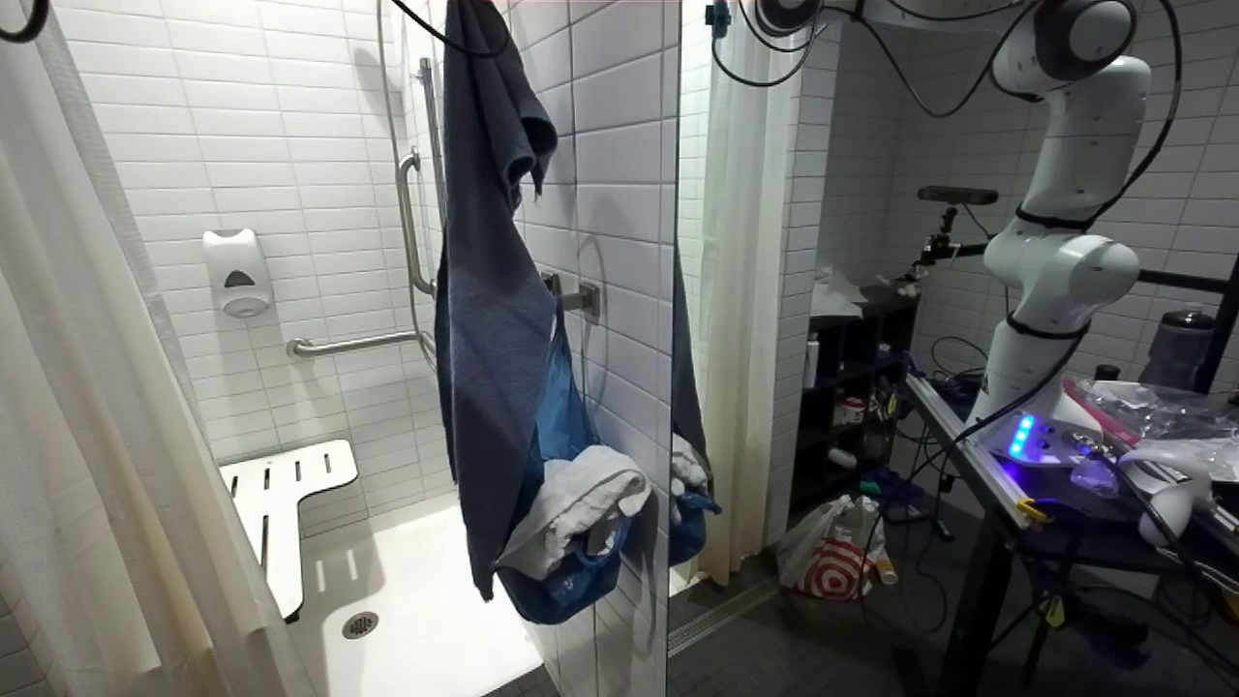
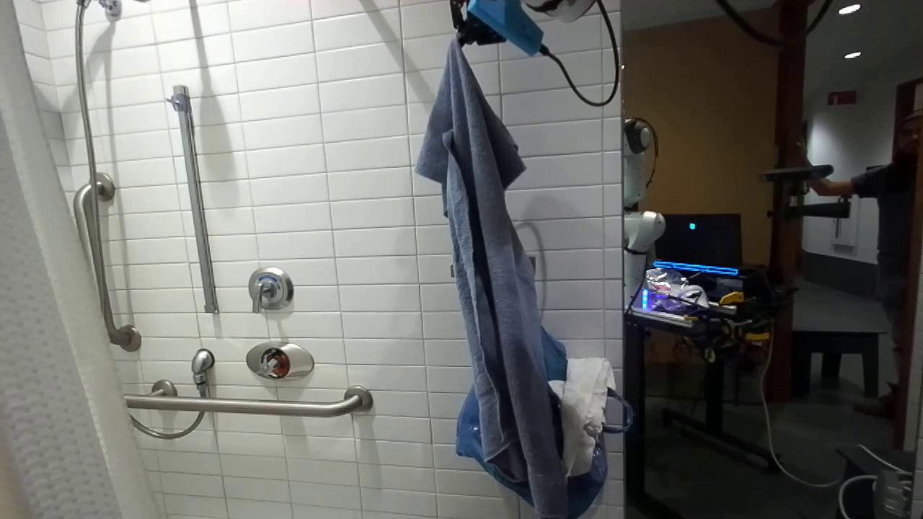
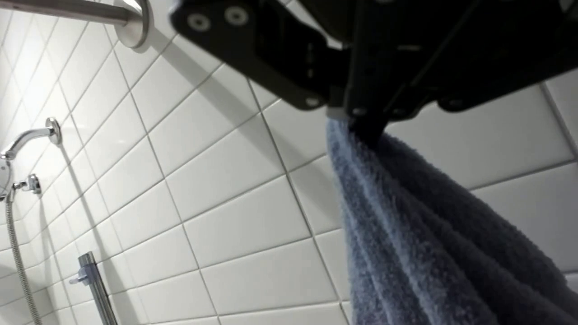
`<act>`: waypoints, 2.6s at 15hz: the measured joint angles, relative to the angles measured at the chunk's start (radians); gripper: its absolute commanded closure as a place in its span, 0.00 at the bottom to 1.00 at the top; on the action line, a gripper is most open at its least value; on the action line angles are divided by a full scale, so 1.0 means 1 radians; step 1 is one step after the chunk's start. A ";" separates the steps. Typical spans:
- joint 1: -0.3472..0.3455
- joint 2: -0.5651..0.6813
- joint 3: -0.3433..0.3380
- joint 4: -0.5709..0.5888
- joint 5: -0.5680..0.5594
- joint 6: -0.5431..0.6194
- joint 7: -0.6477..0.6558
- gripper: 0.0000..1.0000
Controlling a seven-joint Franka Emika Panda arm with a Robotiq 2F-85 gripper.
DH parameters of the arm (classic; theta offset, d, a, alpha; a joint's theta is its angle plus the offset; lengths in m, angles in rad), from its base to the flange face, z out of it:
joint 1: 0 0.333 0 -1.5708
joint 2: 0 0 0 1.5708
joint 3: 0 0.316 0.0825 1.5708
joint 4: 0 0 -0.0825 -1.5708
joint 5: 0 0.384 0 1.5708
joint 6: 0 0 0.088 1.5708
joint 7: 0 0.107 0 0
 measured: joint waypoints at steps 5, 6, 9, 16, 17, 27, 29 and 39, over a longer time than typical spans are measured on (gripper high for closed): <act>0.008 0.061 -0.049 0.100 0.040 -0.082 -0.032 1.00; 0.015 0.076 -0.066 0.122 0.040 -0.098 -0.032 1.00; 0.022 0.125 -0.100 0.191 0.040 -0.141 -0.032 1.00; 0.016 0.216 -0.141 0.303 -0.013 -0.158 0.002 1.00; 0.016 0.224 -0.147 0.313 -0.025 -0.158 0.012 1.00; 0.018 0.247 -0.162 0.351 -0.083 -0.175 0.073 1.00; 0.018 0.247 -0.164 0.351 -0.083 -0.175 0.083 1.00; 0.011 0.205 -0.183 0.286 -0.067 -0.170 0.164 1.00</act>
